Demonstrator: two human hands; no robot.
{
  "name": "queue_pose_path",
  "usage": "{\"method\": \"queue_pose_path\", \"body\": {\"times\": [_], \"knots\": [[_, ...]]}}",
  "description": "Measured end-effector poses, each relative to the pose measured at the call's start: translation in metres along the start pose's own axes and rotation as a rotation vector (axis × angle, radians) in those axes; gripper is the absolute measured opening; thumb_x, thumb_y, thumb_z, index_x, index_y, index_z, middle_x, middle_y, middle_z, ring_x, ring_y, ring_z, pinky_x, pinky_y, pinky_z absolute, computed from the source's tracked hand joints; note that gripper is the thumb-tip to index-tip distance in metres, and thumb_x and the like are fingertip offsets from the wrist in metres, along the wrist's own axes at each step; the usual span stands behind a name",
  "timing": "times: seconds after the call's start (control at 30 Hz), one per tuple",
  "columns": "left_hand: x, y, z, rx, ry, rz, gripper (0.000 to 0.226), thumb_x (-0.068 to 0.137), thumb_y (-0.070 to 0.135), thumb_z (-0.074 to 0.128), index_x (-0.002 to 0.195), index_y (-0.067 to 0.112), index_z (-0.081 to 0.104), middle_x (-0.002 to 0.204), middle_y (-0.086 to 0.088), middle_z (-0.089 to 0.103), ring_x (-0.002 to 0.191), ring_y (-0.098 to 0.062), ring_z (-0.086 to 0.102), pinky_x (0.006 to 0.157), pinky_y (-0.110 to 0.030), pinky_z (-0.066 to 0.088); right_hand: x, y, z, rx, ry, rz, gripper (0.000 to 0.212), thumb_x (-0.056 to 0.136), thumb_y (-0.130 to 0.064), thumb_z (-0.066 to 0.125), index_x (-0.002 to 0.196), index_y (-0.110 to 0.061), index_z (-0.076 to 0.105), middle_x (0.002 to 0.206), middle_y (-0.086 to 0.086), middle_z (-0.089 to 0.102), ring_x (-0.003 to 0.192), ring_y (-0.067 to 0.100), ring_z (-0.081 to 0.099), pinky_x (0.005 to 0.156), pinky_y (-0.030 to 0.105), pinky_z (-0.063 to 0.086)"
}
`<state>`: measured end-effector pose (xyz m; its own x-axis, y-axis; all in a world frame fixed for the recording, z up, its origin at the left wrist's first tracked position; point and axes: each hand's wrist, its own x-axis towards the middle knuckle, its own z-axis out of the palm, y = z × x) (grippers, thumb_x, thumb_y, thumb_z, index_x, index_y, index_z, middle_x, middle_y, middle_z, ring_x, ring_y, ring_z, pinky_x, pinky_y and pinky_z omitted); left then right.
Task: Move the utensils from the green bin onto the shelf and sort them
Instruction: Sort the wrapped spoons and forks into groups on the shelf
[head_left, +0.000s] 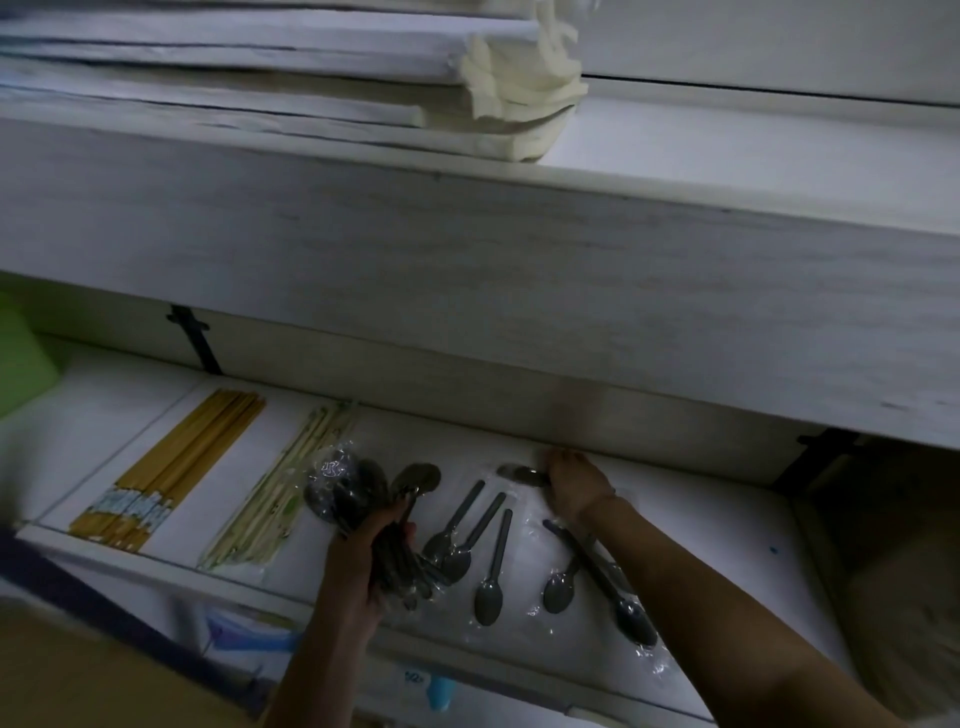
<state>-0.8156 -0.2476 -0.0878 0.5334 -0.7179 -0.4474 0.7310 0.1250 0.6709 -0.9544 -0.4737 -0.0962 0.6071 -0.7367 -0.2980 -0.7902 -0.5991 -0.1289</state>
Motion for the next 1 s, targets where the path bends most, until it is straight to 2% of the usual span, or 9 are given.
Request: {"method": "queue_pose_path", "body": {"times": [0.23, 0.3, 0.37, 0.43, 0.53, 0.6, 0.67, 0.8, 1.0], "knots": [[-0.003, 0.000, 0.000, -0.026, -0.007, 0.011, 0.047, 0.044, 0.020, 0.088, 0.083, 0.012, 0.062, 0.070, -0.006, 0.063, 0.049, -0.012, 0.063, 0.043, -0.020, 0.052, -0.007, 0.018, -0.011, 0.113, 0.036, -0.012, 0.027, 0.095, -0.014, 0.045, 0.114, 0.000, 0.056, 0.123, 0.021, 0.055, 0.114, 0.034, 0.053, 0.090, 0.032, 0.042], [-0.001, -0.001, -0.001, -0.041, 0.023, 0.009, 0.032, 0.058, 0.015, 0.081, 0.083, 0.012, 0.062, 0.073, -0.006, 0.062, 0.049, -0.011, 0.063, 0.044, -0.019, 0.052, -0.011, 0.023, -0.020, 0.181, 0.059, -0.038, 0.031, 0.097, -0.026, 0.046, 0.106, -0.001, 0.062, 0.112, 0.021, 0.059, 0.103, 0.033, 0.058, 0.080, 0.031, 0.043], [0.000, -0.002, -0.003, -0.053, 0.037, -0.006, 0.016, 0.070, 0.012, 0.070, 0.084, 0.013, 0.062, 0.079, -0.006, 0.060, 0.050, -0.010, 0.063, 0.044, -0.018, 0.052, -0.015, 0.024, -0.031, 0.288, 0.074, -0.050, 0.030, 0.097, -0.032, 0.047, 0.083, -0.009, 0.061, 0.088, 0.016, 0.060, 0.084, 0.027, 0.060, 0.062, 0.029, 0.039], [0.002, -0.002, -0.005, -0.045, 0.033, -0.014, 0.039, 0.053, 0.019, 0.084, 0.086, 0.013, 0.063, 0.078, -0.005, 0.063, 0.052, -0.011, 0.064, 0.045, -0.019, 0.052, -0.020, 0.024, -0.045, 0.411, 0.092, -0.062, 0.029, 0.097, -0.032, 0.047, 0.070, -0.020, 0.052, 0.079, 0.007, 0.057, 0.075, 0.021, 0.056, 0.054, 0.024, 0.035], [0.001, 0.000, -0.004, -0.037, 0.010, -0.012, 0.075, 0.020, 0.026, 0.095, 0.087, 0.012, 0.063, 0.068, -0.004, 0.066, 0.050, -0.011, 0.064, 0.044, -0.020, 0.052, -0.030, 0.019, -0.061, 0.412, 0.026, -0.159, 0.023, 0.098, -0.031, 0.045, 0.077, -0.021, 0.052, 0.074, -0.002, 0.055, 0.068, 0.015, 0.052, 0.056, 0.022, 0.035], [-0.001, 0.000, -0.001, -0.042, 0.001, -0.012, 0.070, 0.025, 0.023, 0.093, 0.086, 0.011, 0.063, 0.069, -0.005, 0.065, 0.049, -0.011, 0.064, 0.043, -0.019, 0.052, -0.036, 0.012, -0.063, 0.310, -0.026, -0.275, 0.019, 0.098, -0.031, 0.043, 0.090, -0.020, 0.056, 0.081, -0.003, 0.058, 0.077, 0.016, 0.055, 0.064, 0.025, 0.039], [-0.004, 0.001, 0.000, -0.054, 0.001, -0.013, 0.054, 0.039, 0.019, 0.090, 0.085, 0.010, 0.063, 0.070, -0.006, 0.063, 0.048, -0.011, 0.064, 0.043, -0.019, 0.052, -0.042, 0.002, -0.059, 0.216, -0.024, -0.401, 0.020, 0.096, -0.027, 0.046, 0.110, -0.024, 0.060, 0.104, -0.002, 0.063, 0.097, 0.018, 0.059, 0.083, 0.029, 0.046], [-0.011, 0.001, 0.000, -0.043, 0.015, -0.016, 0.019, 0.068, 0.012, 0.068, 0.086, 0.011, 0.062, 0.075, -0.006, 0.061, 0.049, -0.011, 0.063, 0.044, -0.019, 0.052, -0.049, -0.025, -0.036, -0.150, -0.016, -0.721, 0.045, 0.087, -0.012, 0.057, 0.130, -0.026, 0.052, 0.133, 0.000, 0.049, 0.118, 0.021, 0.050, 0.094, 0.031, 0.041], [-0.018, 0.005, -0.001, -0.018, 0.040, 0.009, 0.013, 0.069, 0.010, 0.066, 0.082, 0.010, 0.062, 0.065, -0.004, 0.065, 0.047, -0.011, 0.062, 0.043, -0.018, 0.052, -0.030, -0.047, 0.001, -0.380, -0.136, -0.778, 0.077, 0.082, 0.005, 0.054, 0.148, -0.022, 0.024, 0.159, -0.002, 0.016, 0.140, 0.028, 0.031, 0.111, 0.046, 0.033]]}}
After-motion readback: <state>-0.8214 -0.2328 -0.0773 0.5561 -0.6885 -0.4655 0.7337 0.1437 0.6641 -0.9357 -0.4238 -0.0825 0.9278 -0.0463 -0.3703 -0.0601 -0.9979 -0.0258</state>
